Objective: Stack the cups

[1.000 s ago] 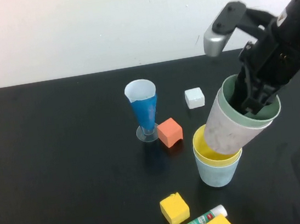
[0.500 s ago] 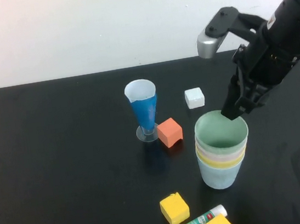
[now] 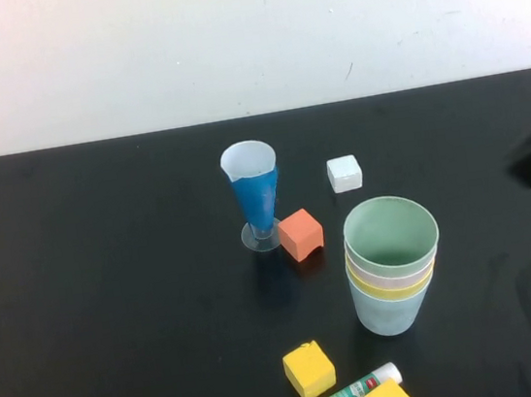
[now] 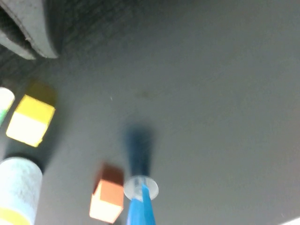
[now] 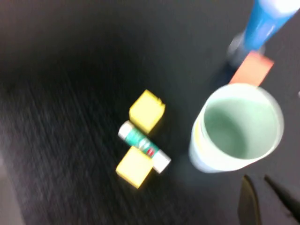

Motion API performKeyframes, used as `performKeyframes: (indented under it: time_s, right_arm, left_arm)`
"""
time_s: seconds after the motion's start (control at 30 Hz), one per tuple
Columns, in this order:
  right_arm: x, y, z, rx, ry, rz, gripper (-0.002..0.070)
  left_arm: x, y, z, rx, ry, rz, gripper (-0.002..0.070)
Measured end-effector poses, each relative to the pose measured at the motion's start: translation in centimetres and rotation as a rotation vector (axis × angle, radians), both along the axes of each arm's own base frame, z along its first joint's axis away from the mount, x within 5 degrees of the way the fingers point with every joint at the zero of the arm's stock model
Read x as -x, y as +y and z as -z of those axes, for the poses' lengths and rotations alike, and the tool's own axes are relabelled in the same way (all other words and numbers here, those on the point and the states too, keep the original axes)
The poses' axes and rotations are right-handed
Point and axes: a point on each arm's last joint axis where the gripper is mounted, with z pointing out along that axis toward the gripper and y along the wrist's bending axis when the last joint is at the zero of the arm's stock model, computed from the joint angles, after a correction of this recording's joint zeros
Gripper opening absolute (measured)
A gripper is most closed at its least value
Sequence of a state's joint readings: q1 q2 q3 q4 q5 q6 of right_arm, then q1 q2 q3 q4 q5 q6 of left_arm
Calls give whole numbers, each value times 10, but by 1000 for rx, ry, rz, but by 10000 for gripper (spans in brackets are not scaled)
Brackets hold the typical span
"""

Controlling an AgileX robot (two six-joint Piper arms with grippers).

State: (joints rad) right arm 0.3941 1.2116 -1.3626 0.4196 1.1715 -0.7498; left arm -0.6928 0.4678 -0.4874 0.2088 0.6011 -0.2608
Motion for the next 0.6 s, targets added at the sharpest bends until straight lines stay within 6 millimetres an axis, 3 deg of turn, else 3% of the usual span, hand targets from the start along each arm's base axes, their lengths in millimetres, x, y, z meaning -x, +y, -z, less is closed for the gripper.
performKeyframes:
  time_s: [0.13,0.27,0.47,0.6]
  right_arm:
    - [55,-24,-9,-106,-200,48,-1]
    - [98,-44,4,-183,-333,93,-1]
    - [137,-62,31,-236,-426,123,-1]
    - [157,-71,37,-267,-483,123,-1]
  left_arm:
    - [-3,-1,-6,20,-74,-2,-1]
    - [-5,-3,-11,64,-125,4,-1]
    - [-5,-3,-12,76,-128,2,-1]
    - [-5,-3,-12,77,-128,1,-1]
